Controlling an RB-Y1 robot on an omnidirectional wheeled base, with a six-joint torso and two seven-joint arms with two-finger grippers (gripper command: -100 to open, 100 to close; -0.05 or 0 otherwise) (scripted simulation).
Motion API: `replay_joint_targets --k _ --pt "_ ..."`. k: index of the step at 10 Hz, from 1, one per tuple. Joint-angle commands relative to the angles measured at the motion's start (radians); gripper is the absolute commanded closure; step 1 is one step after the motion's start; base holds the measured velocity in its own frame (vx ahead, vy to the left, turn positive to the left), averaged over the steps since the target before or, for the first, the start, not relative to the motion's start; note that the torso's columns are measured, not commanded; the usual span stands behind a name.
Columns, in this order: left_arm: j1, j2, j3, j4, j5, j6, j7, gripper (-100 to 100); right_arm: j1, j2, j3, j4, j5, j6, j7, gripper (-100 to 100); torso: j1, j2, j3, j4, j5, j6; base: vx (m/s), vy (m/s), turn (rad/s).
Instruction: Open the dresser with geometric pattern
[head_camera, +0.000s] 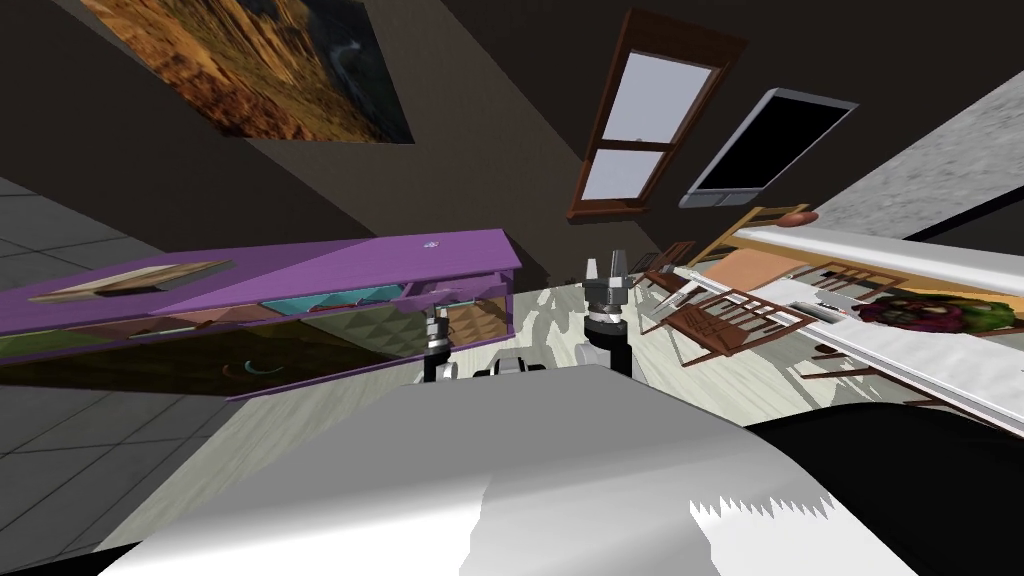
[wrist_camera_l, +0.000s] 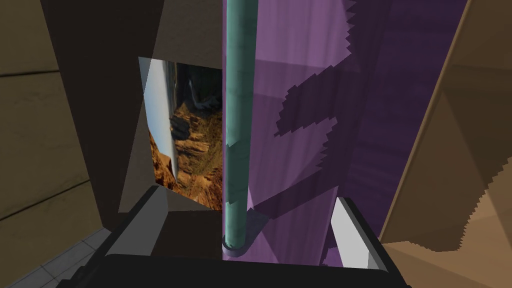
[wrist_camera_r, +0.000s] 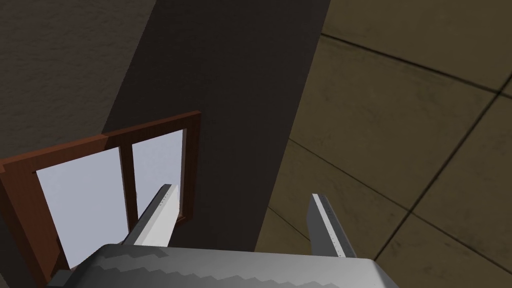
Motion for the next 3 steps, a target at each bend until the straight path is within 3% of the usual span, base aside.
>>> replay_joint_targets --k 1,3 --pt "0.002 0.000 0.000 0.002 0.000 0.002 0.000 0 0.000 0.000 0.000 0.000 0.000 0.000 0.000 0 0.001 -0.002 -0.001 -0.002 0.001 0.000 0.000 0.000 0.000" --pt "0.004 -0.001 0.000 0.005 0.000 0.005 0.000 0 0.000 0.000 0.000 0.000 0.000 0.000 0.000 0 0.002 -0.004 -0.002 -0.004 0.002 0.000 0.000 0.000 0.000"
